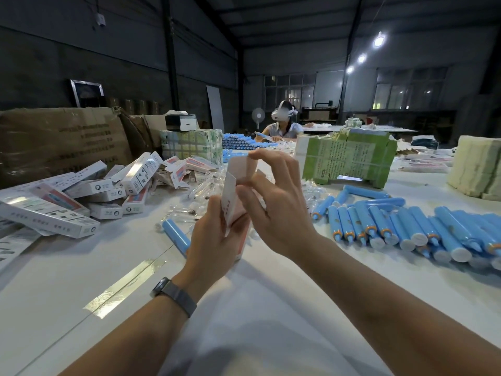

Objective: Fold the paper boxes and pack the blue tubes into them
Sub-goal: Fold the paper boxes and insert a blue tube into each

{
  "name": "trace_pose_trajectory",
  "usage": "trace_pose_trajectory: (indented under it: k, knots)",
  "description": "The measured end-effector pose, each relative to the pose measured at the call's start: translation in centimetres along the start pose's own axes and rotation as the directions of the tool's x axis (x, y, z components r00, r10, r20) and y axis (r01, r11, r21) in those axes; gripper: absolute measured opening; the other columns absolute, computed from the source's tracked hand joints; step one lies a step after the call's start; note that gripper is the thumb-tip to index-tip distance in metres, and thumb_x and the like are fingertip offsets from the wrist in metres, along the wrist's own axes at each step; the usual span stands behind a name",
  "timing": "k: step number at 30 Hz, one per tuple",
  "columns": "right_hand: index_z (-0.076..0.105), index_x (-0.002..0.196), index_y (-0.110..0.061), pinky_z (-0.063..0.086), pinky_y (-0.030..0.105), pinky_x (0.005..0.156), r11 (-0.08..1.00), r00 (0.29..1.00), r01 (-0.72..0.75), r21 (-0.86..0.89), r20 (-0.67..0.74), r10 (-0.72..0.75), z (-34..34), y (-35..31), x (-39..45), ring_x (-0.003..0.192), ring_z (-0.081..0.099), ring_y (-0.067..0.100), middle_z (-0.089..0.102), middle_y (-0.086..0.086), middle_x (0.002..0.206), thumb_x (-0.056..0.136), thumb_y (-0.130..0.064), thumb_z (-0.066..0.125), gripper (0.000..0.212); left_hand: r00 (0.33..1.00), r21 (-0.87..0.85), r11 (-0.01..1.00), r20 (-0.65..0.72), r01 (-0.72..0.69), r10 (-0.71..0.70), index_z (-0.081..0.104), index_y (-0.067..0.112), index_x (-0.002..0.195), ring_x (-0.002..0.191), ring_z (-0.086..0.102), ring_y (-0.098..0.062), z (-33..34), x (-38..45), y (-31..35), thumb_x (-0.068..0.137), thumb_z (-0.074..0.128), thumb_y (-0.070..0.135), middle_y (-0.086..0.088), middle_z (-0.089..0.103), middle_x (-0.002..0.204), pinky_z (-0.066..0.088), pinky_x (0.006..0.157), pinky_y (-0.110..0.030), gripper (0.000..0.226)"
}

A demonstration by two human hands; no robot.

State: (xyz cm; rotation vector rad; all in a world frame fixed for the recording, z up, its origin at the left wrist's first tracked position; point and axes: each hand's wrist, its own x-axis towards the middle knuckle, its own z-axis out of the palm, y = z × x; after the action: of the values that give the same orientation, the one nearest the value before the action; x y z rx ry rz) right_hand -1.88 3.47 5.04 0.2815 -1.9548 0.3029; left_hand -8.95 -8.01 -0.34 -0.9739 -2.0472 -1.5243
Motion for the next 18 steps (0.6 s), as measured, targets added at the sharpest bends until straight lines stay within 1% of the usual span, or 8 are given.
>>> trace_pose_trajectory:
  k: [5,8,10,11,12,14,16,18]
  knots:
    - [0.074,0.101,-0.01,0.04,0.051,0.101,0.999,0.999,-0.032,0.01,0.028,0.032,0.3,-0.3,0.2,0.129,0.039,0.034,0.049,0.013,0.136,0.096,-0.035,0.045,0.038,0.999,-0.019,1.0,-0.032,0.009,-0.009,0.037,0.02,0.096,0.078,0.065,-0.035,0.2,0.2,-0.7,0.087,0.062,0.037,-0.003,0.06,0.082,0.057,0.068,-0.052,0.032]
    - [0.068,0.107,-0.013,0.045,0.029,0.091,0.972,0.988,-0.14,0.188,-0.042,0.15,0.3,1.0,0.6,0.114,0.051,0.014,0.053,0.002,0.122,0.096,-0.025,0.051,0.024,0.991,-0.015,1.0,-0.13,0.013,-0.014,0.039,0.021,0.099,0.072,0.06,-0.022,0.3,0.4,-1.3,0.091,0.067,0.032,0.012,0.059,0.084,0.05,0.063,-0.037,0.031]
    - [0.063,0.104,-0.018,0.045,0.013,0.075,0.919,0.951,-0.296,0.262,-0.014,0.31,0.3,2.7,1.0,0.09,0.056,-0.005,0.056,-0.013,0.101,0.096,-0.017,0.053,0.013,0.979,0.008,0.999,-0.202,0.033,-0.031,0.038,0.021,0.1,0.077,0.058,-0.024,0.2,0.7,-1.8,0.093,0.068,0.028,0.008,0.06,0.09,0.045,0.063,-0.029,0.031]
    - [0.062,0.103,-0.02,0.045,0.011,0.069,0.888,0.922,-0.381,0.257,0.033,0.386,0.6,3.9,0.9,0.082,0.057,-0.005,0.057,-0.016,0.093,0.095,-0.013,0.054,0.013,0.973,0.019,0.999,-0.227,0.044,-0.039,0.038,0.021,0.101,0.082,0.059,-0.027,0.2,0.9,-2.0,0.093,0.068,0.027,0.005,0.06,0.095,0.045,0.065,-0.029,0.031]
    - [0.061,0.104,-0.02,0.047,0.014,0.068,0.857,0.885,-0.465,0.221,0.103,0.453,1.2,5.2,0.7,0.079,0.058,-0.001,0.058,-0.014,0.088,0.095,-0.011,0.055,0.014,0.968,0.026,0.998,-0.246,0.056,-0.048,0.037,0.022,0.102,0.085,0.06,-0.029,0.1,1.0,-2.2,0.094,0.067,0.027,0.003,0.06,0.099,0.047,0.067,-0.031,0.031]
    - [0.062,0.112,-0.017,0.054,0.031,0.078,0.804,0.776,-0.594,0.038,0.289,0.56,2.9,7.4,0.0,0.091,0.063,0.016,0.065,-0.002,0.097,0.094,-0.013,0.057,0.019,0.963,0.025,0.998,-0.265,0.061,-0.052,0.036,0.023,0.102,0.088,0.061,-0.032,0.1,1.0,-2.3,0.094,0.066,0.029,0.001,0.059,0.102,0.053,0.069,-0.04,0.032]
    - [0.059,0.125,-0.018,0.05,0.041,0.094,0.79,0.673,-0.585,-0.185,0.432,0.6,5.0,8.8,-0.3,0.11,0.058,0.025,0.064,0.006,0.118,0.092,-0.015,0.057,0.033,0.963,0.029,0.998,-0.268,0.047,-0.038,0.034,0.026,0.101,0.086,0.063,-0.034,0.2,1.0,-2.4,0.094,0.066,0.031,-0.001,0.062,0.102,0.055,0.067,-0.044,0.033]
    - [0.055,0.133,-0.025,0.047,0.038,0.095,0.796,0.635,-0.503,-0.337,0.481,0.605,6.9,9.7,0.1,0.121,0.05,0.029,0.059,0.007,0.129,0.09,-0.012,0.054,0.045,0.959,0.05,0.998,-0.284,0.038,-0.022,0.032,0.03,0.098,0.082,0.062,-0.034,0.4,1.0,-2.6,0.093,0.066,0.032,-0.004,0.064,0.1,0.055,0.067,-0.048,0.035]
